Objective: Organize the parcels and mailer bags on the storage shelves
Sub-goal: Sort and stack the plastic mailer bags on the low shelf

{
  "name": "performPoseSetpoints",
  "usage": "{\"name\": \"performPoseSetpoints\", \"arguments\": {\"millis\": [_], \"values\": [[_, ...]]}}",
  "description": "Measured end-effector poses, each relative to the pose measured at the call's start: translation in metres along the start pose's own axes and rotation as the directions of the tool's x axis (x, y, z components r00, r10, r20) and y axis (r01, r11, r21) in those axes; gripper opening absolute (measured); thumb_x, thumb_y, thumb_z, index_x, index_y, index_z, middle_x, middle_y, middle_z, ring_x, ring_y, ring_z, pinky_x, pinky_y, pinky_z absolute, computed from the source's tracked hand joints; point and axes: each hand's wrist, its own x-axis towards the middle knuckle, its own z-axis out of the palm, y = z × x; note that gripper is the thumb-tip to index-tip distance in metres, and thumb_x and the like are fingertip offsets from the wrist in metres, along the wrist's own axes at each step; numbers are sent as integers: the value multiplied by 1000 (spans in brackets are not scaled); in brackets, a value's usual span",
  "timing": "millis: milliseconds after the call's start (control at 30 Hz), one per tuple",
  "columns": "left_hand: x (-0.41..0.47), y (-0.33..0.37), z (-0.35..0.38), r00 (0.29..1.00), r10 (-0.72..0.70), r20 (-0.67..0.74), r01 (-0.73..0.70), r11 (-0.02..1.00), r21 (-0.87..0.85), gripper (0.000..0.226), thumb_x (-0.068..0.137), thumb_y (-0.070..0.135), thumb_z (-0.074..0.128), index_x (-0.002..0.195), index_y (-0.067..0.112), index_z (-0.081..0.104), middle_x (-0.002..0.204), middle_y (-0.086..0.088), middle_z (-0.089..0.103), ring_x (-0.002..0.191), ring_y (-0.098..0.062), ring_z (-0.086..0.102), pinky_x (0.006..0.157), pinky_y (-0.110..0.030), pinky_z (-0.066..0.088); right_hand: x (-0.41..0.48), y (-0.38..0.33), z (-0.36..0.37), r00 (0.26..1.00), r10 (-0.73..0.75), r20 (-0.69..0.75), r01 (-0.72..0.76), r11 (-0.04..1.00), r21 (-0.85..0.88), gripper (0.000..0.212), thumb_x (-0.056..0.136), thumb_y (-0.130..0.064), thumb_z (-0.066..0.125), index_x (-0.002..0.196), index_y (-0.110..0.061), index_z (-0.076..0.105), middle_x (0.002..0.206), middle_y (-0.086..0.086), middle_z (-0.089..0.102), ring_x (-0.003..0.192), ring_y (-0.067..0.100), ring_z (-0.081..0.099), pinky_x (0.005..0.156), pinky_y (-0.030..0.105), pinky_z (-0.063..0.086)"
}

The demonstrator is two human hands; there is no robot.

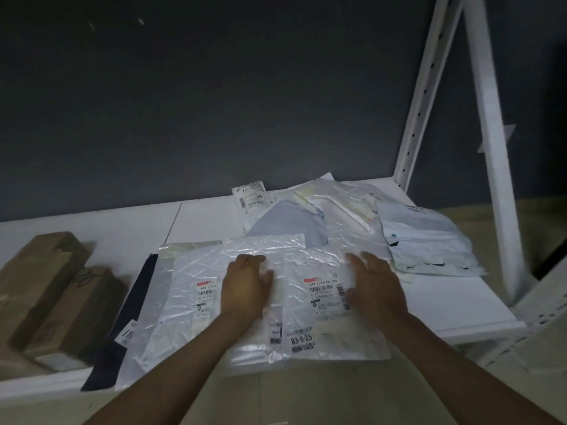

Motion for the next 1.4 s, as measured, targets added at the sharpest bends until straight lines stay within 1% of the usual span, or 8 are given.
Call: {"name": "performPoseSetpoints", "arguments": {"millis": [167, 467, 633, 833, 967, 1067, 1233, 1400], "values": [[93, 7, 24, 999, 26, 44, -27, 999, 26, 29, 93, 40, 53, 103, 15, 64, 107, -12, 66, 99, -32, 62, 87, -39, 51, 27, 2, 8, 964, -224, 142, 218, 974, 54, 62, 94, -51, 49, 149, -30, 30, 161, 1, 13, 148, 18, 8, 119, 35, 9], [167, 16, 48, 972, -155, 179, 94, 946, 312, 86, 71, 72, 64, 133, 19, 39, 123, -9, 58, 112, -31, 56, 94, -44, 43, 49, 13, 29, 948, -296, 114, 296, 955, 19, 63, 88, -60, 51, 144, -33, 39, 157, 2, 27, 144, 17, 22, 116, 32, 17], [172, 19, 46, 960, -215, 180, 161, 948, 274, 65, 75, 60, 70, 127, 26, 53, 121, -3, 62, 114, -26, 54, 97, -38, 33, 53, 14, 34, 949, -301, 95, 302, 953, 5, 63, 87, -63, 50, 143, -38, 39, 156, -3, 27, 143, 16, 21, 114, 32, 16], [173, 32, 23, 958, 34, -284, -90, 978, -188, 13, 78, 30, 66, 73, 18, 66, 80, -12, 67, 80, -33, 65, 69, -30, 43, 53, 14, 37, 953, -292, 81, 291, 956, 30, 62, 87, -61, 52, 143, -36, 40, 157, -2, 26, 144, 15, 19, 115, 30, 14], [155, 58, -5, 861, 128, -492, -323, 885, -336, 7, 84, 8, 68, 90, 6, 66, 91, -7, 61, 79, -14, 55, 67, -13, 38, 48, 9, 25, 961, -273, 43, 255, 935, 246, 57, 89, -54, 55, 139, -28, 48, 153, -4, 35, 143, 14, 24, 114, 27, 15], [124, 78, -20, 879, 150, -452, -386, 781, -491, 16, 85, 6, 68, 97, 14, 62, 89, 1, 63, 76, -8, 56, 67, -17, 46, 45, 4, 7, 991, -99, -93, 136, 733, 666, 45, 93, -47, 49, 125, -18, 61, 129, 2, 61, 122, 18, 55, 97, 22, 39], [57, 76, -20, 857, 351, -377, -505, 717, -481, 35, 80, -5, 70, 101, 22, 63, 98, 15, 65, 93, -2, 62, 80, -19, 51, 35, 15, -42, 929, -49, 367, -367, -259, 893, 72, 90, -68, 30, 116, -8, 59, 110, 22, 68, 98, 37, 68, 80, 45, 57], [24, 55, -11, 770, 549, -324, -638, 652, -410, 23, 79, 13, 70, 101, 19, 65, 125, 7, 60, 124, -15, 52, 106, -29, 41, 14, 20, -56, 918, -163, 360, -384, -153, 911, 24, 88, -13, 56, 107, -2, 64, 107, 19, 69, 93, 29, 69, 76, 37, 58]]}}
